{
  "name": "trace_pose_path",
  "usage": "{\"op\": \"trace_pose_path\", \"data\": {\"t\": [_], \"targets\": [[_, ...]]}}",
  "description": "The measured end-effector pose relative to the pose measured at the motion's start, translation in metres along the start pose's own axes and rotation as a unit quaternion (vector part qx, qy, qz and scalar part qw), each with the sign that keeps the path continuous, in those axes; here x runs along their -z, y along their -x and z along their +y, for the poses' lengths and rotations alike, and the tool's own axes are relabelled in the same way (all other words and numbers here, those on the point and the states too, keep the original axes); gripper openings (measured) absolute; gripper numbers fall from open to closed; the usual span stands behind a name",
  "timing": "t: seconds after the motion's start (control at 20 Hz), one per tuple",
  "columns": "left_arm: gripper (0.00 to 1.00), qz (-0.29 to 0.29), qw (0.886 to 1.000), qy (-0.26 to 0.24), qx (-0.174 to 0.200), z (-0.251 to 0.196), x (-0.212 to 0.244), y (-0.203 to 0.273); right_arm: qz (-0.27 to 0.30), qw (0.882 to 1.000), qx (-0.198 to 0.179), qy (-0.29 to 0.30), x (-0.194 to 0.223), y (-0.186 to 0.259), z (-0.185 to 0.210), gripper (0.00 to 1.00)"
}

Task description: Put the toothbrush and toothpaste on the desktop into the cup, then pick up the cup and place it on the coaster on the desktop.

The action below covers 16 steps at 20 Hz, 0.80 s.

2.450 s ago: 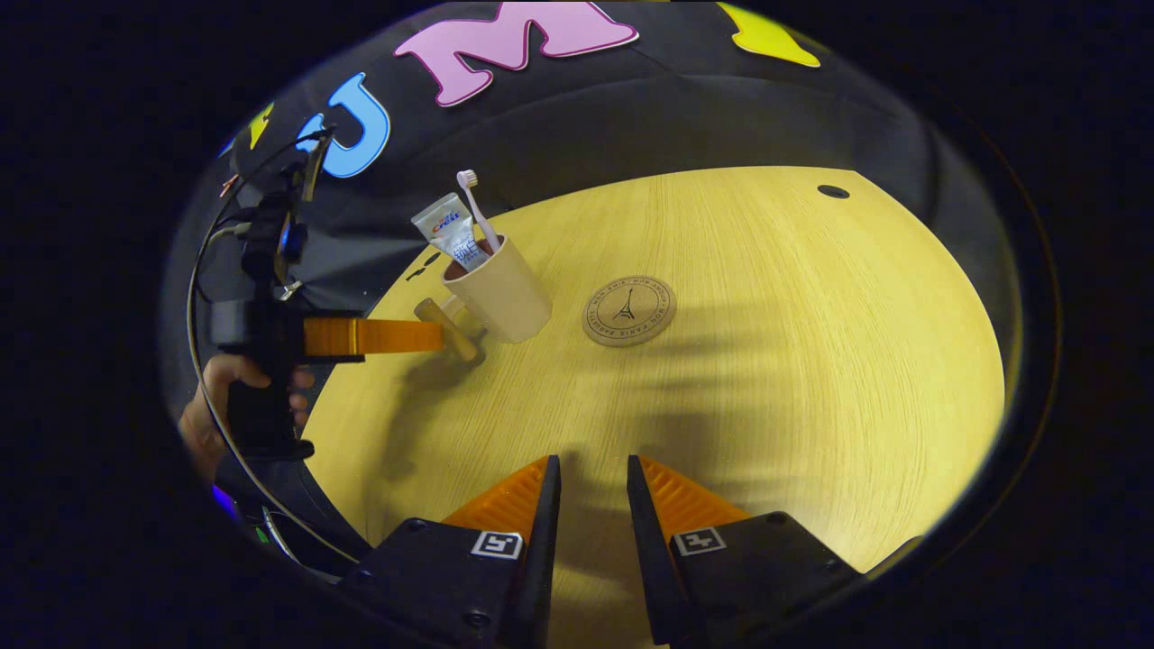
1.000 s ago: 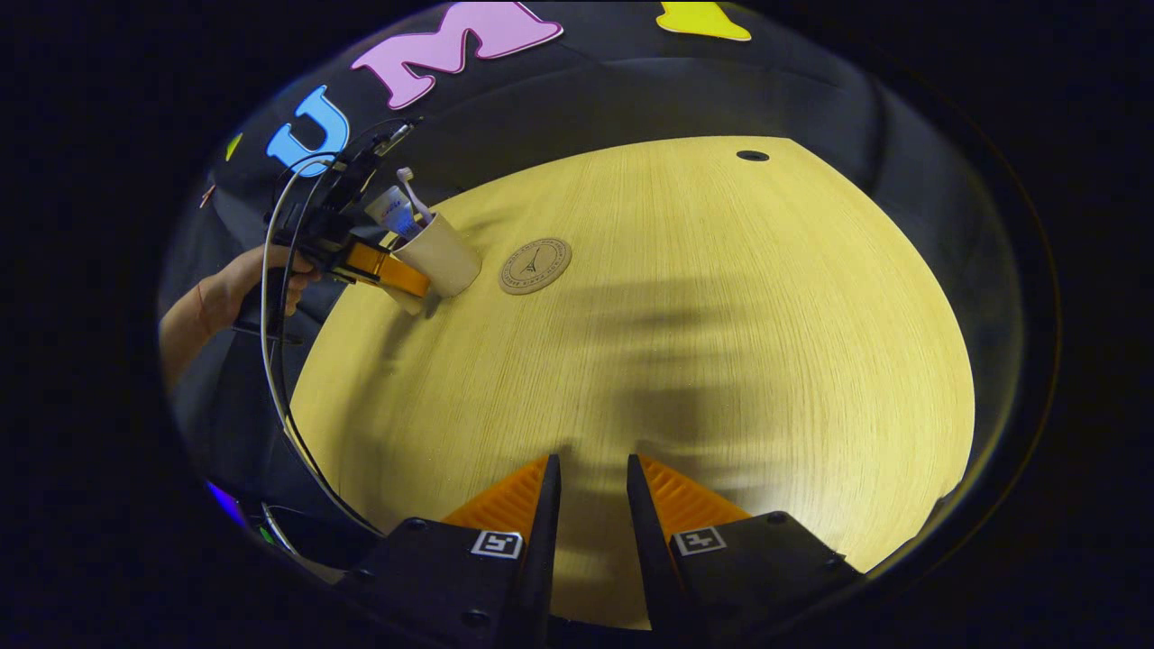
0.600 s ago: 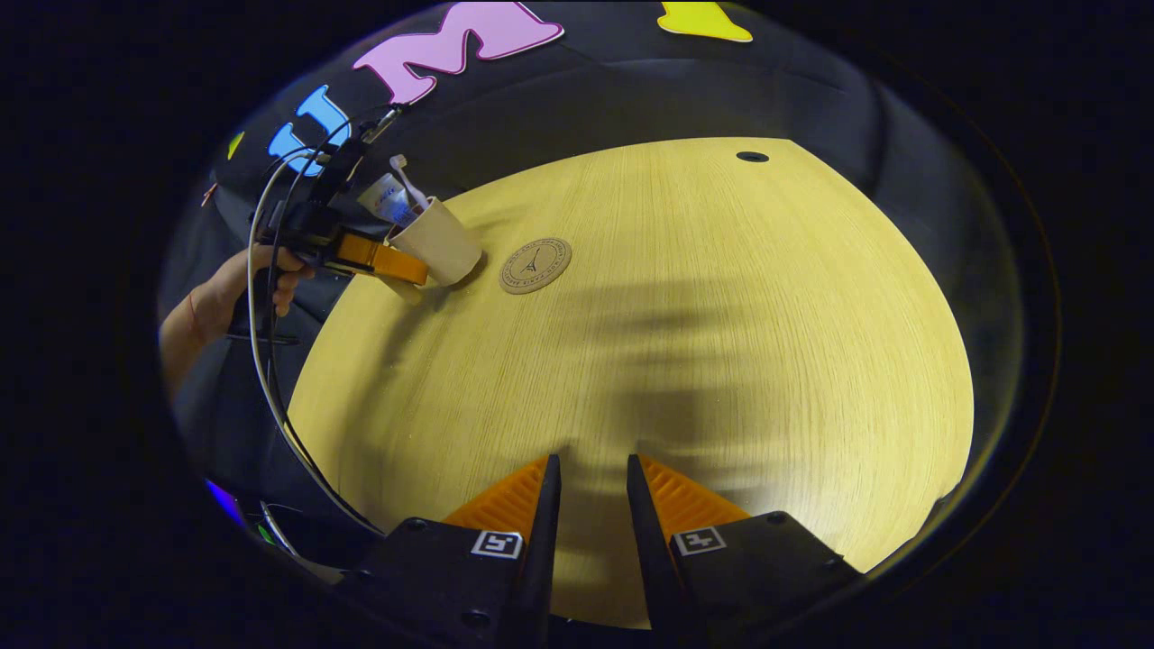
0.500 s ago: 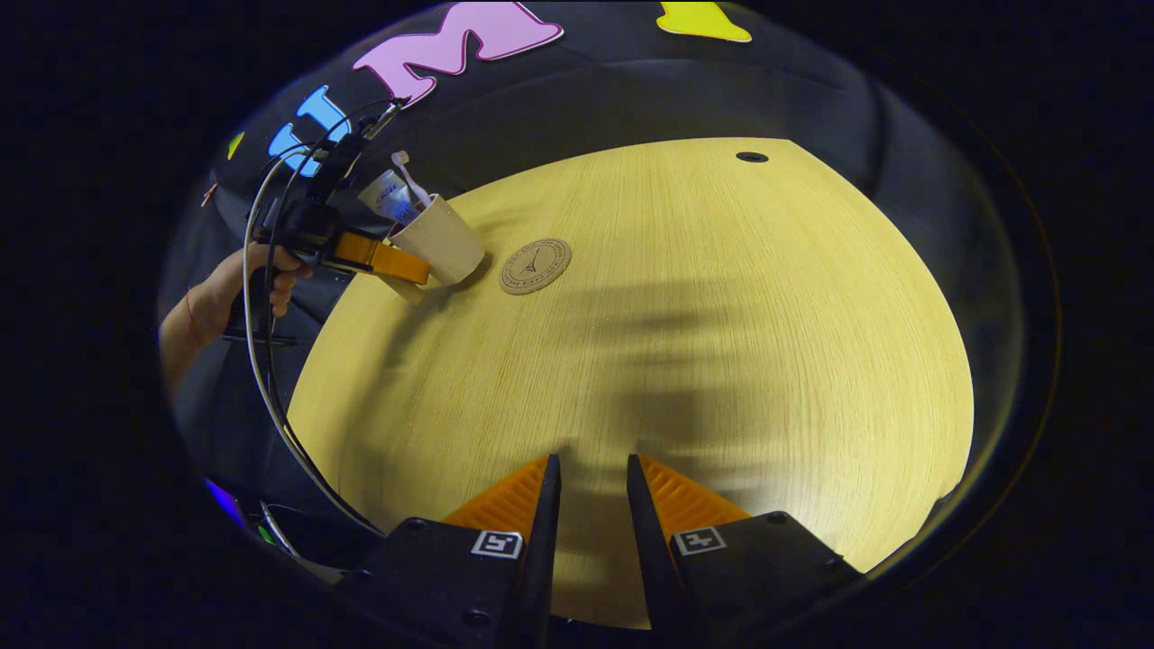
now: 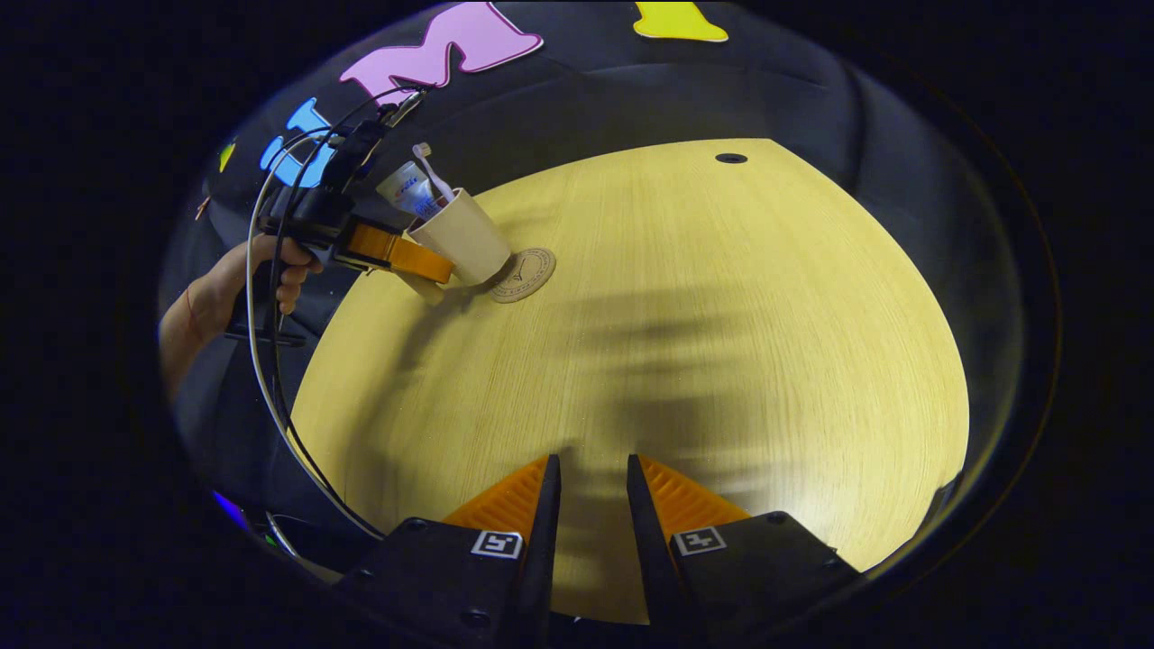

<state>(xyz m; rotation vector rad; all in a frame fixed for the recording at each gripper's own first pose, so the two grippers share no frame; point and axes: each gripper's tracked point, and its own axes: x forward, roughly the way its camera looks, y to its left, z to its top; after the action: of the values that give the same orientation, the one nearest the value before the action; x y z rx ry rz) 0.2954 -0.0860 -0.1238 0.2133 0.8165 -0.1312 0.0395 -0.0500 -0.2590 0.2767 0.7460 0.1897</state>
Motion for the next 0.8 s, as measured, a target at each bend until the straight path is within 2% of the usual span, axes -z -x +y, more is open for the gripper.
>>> {"op": "trace_pose_path", "data": {"t": [0.25,0.3,0.35,0.4,0.45,0.6,0.7,0.75,0.8], "targets": [[0.24,0.009,1.0,-0.023,0.002,-0.019,-0.003,-0.011,-0.007,1.0,0.007,-0.021,0.0,0.009,-0.012,0.46],[0.19,0.011,1.0,-0.026,0.0,-0.02,-0.003,-0.013,-0.008,1.0,0.007,-0.022,0.001,0.011,-0.013,0.46],[0.19,0.013,0.999,-0.03,-0.002,-0.023,-0.004,-0.015,-0.008,1.0,0.008,-0.024,0.001,0.013,-0.014,0.46],[0.29,0.015,0.999,-0.034,-0.004,-0.025,-0.004,-0.017,-0.008,1.0,0.008,-0.026,0.003,0.015,-0.015,0.46],[0.24,0.018,0.999,-0.036,-0.006,-0.026,-0.003,-0.019,-0.007,1.0,0.008,-0.028,0.003,0.016,-0.016,0.46],[0.24,0.025,0.999,-0.04,-0.01,-0.028,-0.001,-0.024,-0.008,0.999,0.007,-0.031,0.005,0.019,-0.018,0.46],[0.19,0.027,0.998,-0.046,-0.014,-0.029,-0.005,-0.026,-0.008,0.999,0.007,-0.035,0.006,0.021,-0.02,0.46],[0.24,0.031,0.998,-0.049,-0.016,-0.029,-0.003,-0.024,-0.008,0.999,0.008,-0.038,0.006,0.022,-0.021,0.46],[0.25,0.031,0.998,-0.049,-0.017,-0.032,-0.004,-0.024,-0.008,0.999,0.008,-0.041,0.007,0.023,-0.021,0.46]]}}
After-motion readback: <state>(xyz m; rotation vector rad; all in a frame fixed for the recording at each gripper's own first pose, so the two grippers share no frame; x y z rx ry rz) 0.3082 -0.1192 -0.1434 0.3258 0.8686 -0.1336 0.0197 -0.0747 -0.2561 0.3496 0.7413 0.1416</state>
